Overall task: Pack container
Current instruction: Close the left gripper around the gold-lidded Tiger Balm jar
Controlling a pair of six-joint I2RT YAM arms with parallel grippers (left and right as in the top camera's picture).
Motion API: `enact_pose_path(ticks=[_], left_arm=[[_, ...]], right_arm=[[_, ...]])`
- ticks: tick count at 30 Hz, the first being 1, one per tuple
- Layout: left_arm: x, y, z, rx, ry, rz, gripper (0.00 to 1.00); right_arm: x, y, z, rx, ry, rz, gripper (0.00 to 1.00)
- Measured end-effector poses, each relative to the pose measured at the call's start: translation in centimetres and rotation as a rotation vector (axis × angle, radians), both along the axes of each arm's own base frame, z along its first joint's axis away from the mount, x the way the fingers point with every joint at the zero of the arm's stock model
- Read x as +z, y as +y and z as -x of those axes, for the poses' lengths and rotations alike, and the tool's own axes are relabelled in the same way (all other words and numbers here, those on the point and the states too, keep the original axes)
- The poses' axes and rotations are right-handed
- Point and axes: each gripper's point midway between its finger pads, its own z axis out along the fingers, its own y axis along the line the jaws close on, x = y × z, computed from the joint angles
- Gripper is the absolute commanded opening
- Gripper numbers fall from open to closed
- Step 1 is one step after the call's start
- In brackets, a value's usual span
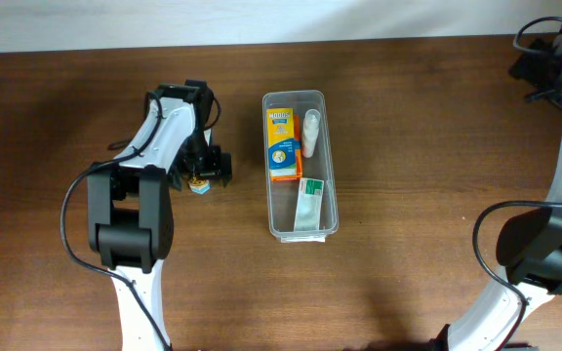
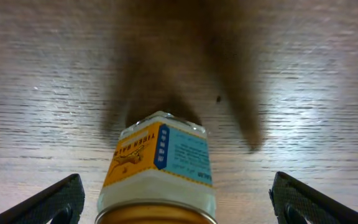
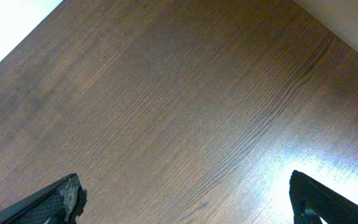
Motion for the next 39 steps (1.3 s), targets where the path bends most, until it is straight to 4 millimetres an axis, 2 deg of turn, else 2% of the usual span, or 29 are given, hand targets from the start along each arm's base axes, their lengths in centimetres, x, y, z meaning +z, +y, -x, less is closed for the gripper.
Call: enact_pose_path(ticks=[6,15,17,19,20,35,39], left_arm=[[-0.51,0.09,0.55,0.0,0.017,-0.003,0.96],[-0.68,-0.06,-0.34,0.0,-0.02,0.003,0.95],[-0.69,-0.07,-0.4,0.0,-0.023,0.004,0.9],[-0.69,-0.07,-0.4,0.001,-0.023,0.004,0.89],[-0.69,-0.07,-0.39,0.003,-0.022,0.003,0.84],[-0.69,-0.07,-0.4,0.011,-0.023,0.002,0.51],[-0.69,-0.07,-0.39,0.011,-0.022,0.002,0.49]], right_arm=[[0.01,0.0,0.0,0.0,0.0,0.0,0.98],[0.01,0.0,0.0,0.0,-0.001,0.0,0.98],[0.01,0.0,0.0,0.0,0.0,0.0,0.98],[0.0,0.0,0.0,0.0,0.0,0.0,0.98],[0.0,0.0,0.0,0.0,0.0,0.0,0.98],[0.01,0.0,0.0,0.0,0.0,0.0,0.98],[0.0,0.01,0.0,0.001,0.0,0.0,0.98]])
